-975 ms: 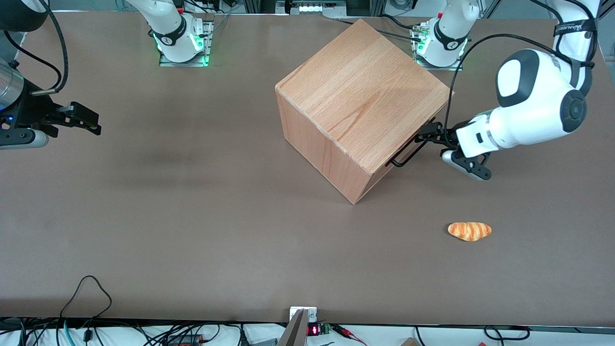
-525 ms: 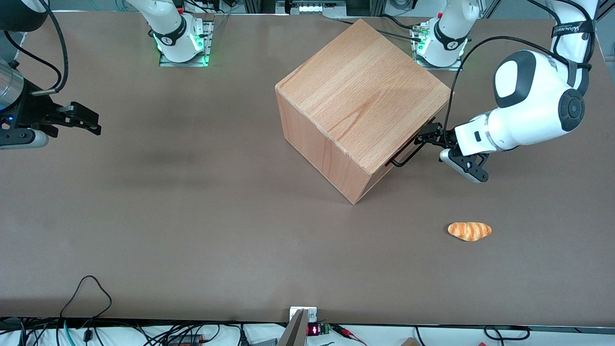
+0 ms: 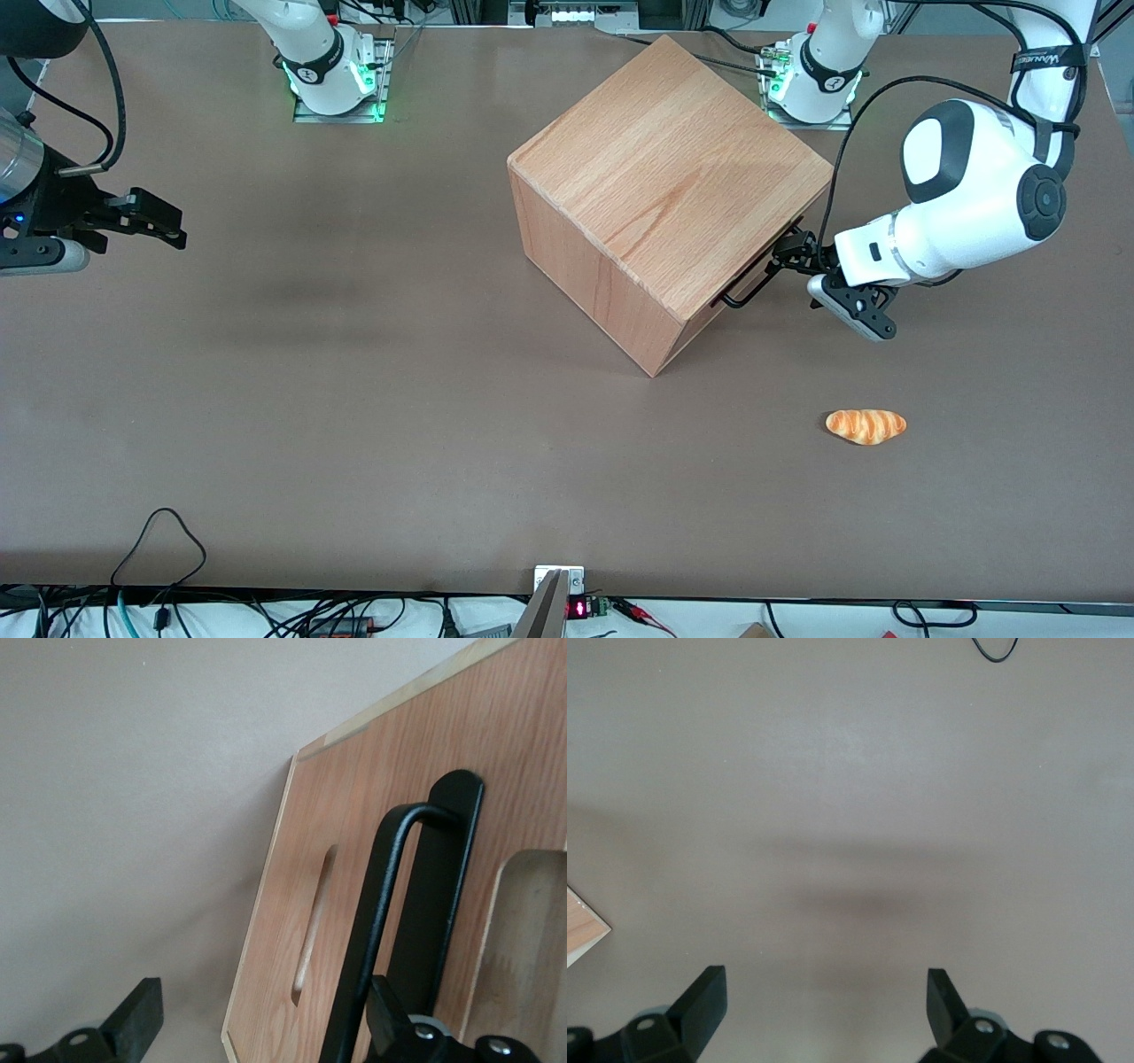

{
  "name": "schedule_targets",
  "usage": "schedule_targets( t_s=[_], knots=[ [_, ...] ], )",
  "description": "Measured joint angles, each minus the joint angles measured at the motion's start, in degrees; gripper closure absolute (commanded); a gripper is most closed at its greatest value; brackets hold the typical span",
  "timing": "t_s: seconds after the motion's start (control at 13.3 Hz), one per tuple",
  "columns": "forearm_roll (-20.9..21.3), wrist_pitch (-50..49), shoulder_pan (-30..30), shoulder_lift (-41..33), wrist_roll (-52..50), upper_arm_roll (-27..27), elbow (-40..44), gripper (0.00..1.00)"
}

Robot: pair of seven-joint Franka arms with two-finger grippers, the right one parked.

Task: Open top drawer with left arm

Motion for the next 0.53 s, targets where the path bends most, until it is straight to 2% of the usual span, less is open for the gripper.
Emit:
schedule_targets(
  t_s=[0.3,0.53],
  knots=[
    [0.7,0.3,-0.1,0.0,1.9,-0.1,-0.2,0.0],
    [4.6,1.3,-0.4,0.5,2.4,-0.2,-0.3,0.0]
  ],
)
